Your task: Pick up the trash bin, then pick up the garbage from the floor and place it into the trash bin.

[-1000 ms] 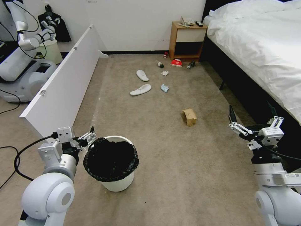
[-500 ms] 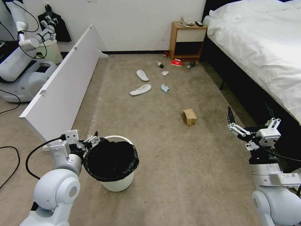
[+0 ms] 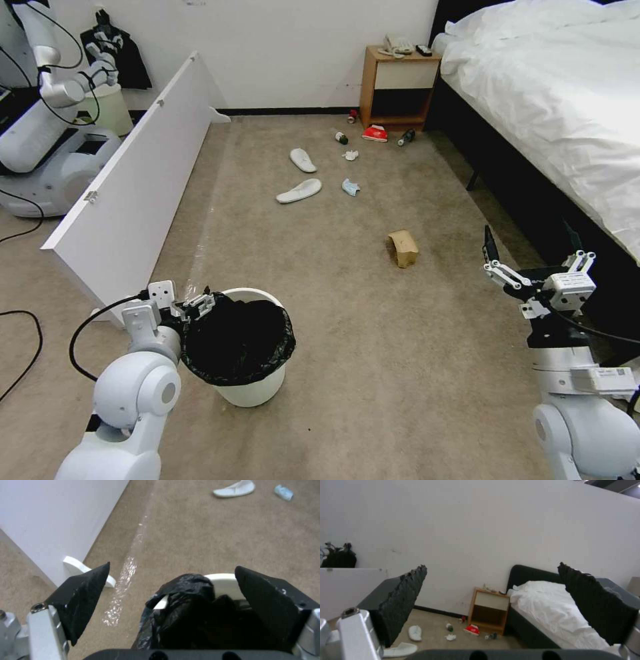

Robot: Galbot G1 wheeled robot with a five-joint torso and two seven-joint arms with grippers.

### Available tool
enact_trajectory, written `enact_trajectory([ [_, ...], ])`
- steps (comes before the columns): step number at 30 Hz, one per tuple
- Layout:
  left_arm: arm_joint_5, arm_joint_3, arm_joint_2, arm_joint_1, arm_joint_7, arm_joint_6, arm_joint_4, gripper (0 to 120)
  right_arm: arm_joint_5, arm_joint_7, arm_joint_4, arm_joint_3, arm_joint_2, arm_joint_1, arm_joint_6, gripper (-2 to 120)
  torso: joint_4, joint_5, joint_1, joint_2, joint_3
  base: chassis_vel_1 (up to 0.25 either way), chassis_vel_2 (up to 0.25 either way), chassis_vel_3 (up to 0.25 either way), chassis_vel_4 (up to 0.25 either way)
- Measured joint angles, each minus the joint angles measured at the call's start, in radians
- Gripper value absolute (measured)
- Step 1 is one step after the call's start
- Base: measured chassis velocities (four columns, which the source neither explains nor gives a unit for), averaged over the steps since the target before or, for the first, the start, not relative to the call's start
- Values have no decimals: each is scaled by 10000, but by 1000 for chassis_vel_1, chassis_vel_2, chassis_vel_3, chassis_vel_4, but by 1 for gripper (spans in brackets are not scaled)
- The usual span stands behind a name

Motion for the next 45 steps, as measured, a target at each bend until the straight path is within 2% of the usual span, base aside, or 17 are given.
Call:
enact_trajectory([
  [26,510,158,-162,47,148,-13,1158,99,31,0,-97,-24,25,82,3,100,0,0,0,0,0,0,0,0,0],
  [45,879,206,-402,-172,271,-289,2070,99,59,-7,-125,-55,57,198,7,100,-1,0,0,0,0,0,0,0,0],
])
